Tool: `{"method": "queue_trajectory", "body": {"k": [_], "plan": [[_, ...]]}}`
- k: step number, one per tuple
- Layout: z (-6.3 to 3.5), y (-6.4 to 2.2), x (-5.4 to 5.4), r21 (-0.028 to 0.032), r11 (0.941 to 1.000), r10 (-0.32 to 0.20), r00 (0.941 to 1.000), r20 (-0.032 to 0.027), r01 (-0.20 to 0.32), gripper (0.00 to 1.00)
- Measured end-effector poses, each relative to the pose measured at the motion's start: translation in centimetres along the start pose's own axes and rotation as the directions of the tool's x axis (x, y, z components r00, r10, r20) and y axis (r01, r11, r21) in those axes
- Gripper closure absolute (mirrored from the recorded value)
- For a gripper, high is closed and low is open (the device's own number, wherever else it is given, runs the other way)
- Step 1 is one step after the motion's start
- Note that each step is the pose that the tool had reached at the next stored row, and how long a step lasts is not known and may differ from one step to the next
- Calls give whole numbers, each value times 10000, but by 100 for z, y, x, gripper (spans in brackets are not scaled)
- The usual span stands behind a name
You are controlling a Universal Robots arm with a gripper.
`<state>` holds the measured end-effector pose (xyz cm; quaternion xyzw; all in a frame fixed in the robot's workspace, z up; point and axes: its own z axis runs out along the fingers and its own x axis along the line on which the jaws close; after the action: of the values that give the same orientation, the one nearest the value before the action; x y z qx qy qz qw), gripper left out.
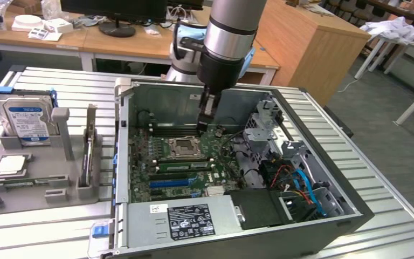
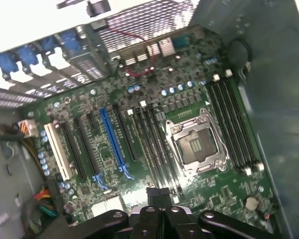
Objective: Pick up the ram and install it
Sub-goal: 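Press down the ram until it locks into place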
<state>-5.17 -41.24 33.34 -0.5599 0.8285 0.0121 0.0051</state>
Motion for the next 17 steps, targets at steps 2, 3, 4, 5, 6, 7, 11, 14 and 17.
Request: {"method": "queue_trajectory", "body": {"k": [2,3,4,5,6,7,11,14,17], "plan": [[1,0,0,5,9994,333,9994,4,-333,89],[1,1,0,-3,9989,458,9989,1,-458,89],[0,1,0,-11,9983,583,9983,-2,-583,89],[1,1,0,-14,9974,716,9974,-3,-716,89],[1,1,0,-16,9964,851,9964,-3,-851,89],[1,0,0,-17,9951,989,9951,-3,-989,89],[3,0,0,-11,9871,1599,9871,5,-1599,89],[4,0,0,-2,9786,2058,9786,14,-2058,89],[5,0,0,6,9678,2516,9678,24,-2516,89]]}}
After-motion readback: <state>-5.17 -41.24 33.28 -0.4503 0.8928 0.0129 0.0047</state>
